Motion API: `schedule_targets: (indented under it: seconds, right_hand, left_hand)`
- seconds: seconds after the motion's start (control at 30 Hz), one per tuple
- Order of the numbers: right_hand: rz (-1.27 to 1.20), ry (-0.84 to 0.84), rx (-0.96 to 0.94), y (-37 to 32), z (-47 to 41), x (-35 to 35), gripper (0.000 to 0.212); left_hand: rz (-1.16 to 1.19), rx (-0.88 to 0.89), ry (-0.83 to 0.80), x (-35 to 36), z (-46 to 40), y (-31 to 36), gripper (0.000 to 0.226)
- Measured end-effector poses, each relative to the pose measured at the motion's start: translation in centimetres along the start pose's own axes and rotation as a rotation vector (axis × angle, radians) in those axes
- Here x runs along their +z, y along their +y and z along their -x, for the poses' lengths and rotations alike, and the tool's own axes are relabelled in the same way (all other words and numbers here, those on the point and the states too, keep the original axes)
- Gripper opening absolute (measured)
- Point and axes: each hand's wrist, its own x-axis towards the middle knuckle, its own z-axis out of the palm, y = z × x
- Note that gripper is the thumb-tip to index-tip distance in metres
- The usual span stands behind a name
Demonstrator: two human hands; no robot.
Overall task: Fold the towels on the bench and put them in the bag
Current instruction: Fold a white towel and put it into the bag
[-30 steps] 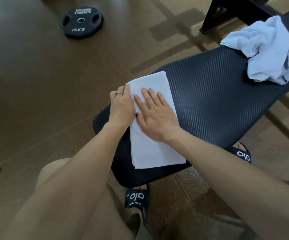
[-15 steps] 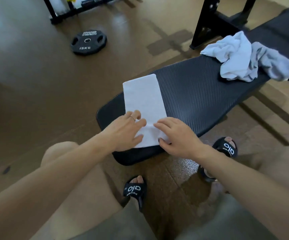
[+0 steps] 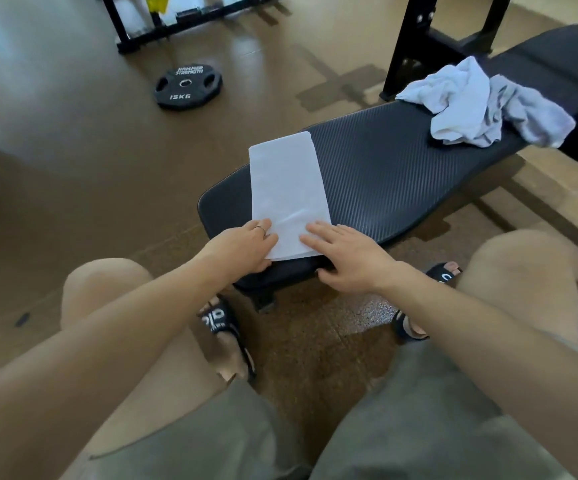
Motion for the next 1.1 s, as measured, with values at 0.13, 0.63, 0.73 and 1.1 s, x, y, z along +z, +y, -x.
schedule_targets:
  seconds: [0.13, 0.63, 0.73, 1.1]
  right_hand:
    - [0.048, 0.058, -0.05, 0.4, -1.3, -1.7, 0.059]
    - [0.089, 0.204, -0.141, 0.9, -3.6, -1.2, 0.031]
    - [0.078, 0.248, -0.141, 1.0, -4.0, -0.8, 0.023]
    - [-0.238, 0.25, 0.015, 1.3, -4.0, -1.5, 0.051]
  left_hand:
    - [-0.081, 0.006, -0.04, -0.6, -0.6, -0.3, 0.051]
    - [0.081, 0.078, 0.18, 1.3, -1.2, -2.6, 0.056]
    - [0.029, 0.035, 0.208, 1.6, -1.2, -2.0, 0.057]
    - [0.298, -0.062, 0.449, 2.4, -1.4, -1.8, 0.016]
